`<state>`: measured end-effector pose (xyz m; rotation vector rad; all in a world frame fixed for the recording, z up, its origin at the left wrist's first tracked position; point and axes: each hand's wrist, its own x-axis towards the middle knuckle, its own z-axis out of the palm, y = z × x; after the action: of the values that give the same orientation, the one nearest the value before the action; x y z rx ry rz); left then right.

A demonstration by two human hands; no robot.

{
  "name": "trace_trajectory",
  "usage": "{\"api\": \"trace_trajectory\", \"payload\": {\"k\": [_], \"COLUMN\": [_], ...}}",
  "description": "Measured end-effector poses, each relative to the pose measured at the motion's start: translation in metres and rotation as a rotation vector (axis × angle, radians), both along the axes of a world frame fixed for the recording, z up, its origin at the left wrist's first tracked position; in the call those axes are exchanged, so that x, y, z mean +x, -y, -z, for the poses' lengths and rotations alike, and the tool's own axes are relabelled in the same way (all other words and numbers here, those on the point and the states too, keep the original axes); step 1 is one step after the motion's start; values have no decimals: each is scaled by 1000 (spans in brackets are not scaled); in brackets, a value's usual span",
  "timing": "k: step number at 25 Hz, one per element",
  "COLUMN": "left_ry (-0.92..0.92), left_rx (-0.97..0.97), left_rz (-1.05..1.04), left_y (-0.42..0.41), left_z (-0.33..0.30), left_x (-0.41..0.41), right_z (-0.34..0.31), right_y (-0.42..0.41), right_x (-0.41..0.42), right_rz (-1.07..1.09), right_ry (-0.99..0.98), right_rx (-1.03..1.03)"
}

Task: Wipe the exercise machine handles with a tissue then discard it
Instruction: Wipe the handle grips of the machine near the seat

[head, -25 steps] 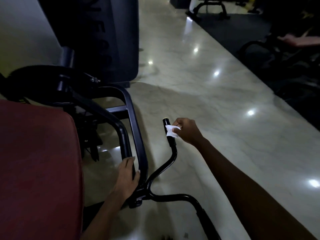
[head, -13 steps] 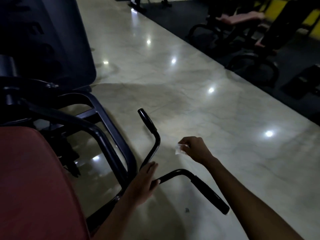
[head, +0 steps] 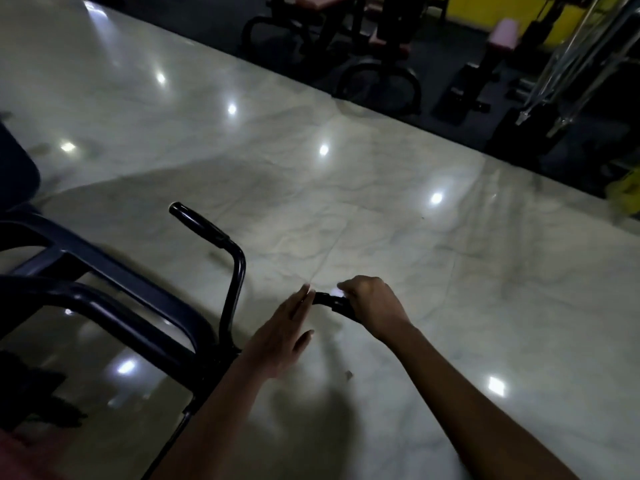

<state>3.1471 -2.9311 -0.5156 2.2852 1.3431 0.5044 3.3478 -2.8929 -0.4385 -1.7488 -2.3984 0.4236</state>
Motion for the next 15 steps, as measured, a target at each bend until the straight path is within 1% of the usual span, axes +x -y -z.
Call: {"api": "trace_trajectory", "payload": {"k": [2,5,7,9,13,15], "left_ry": [-50,-113,-120,-125,-181,-227], "left_rx": [22,70,85,66,166,186], "left_rz": [74,125,125,137,201,209], "left_y": [-8,-12,-10,-5,-5,-8], "left_z": [9,13,10,9,9,10], "left_x": [-8,-13,-10,-9,-10,-11], "right_z": [17,26,23,19,16,18], "right_y": [6,23,30,33,30,33], "right_x": [-6,-4,-3,-4,1,9], "right_rz": [-2,-54,-34,5,52,71], "right_ry": [41,-17,-28,-6,136,91], "right_rx": [36,144,202,166,94,84]}}
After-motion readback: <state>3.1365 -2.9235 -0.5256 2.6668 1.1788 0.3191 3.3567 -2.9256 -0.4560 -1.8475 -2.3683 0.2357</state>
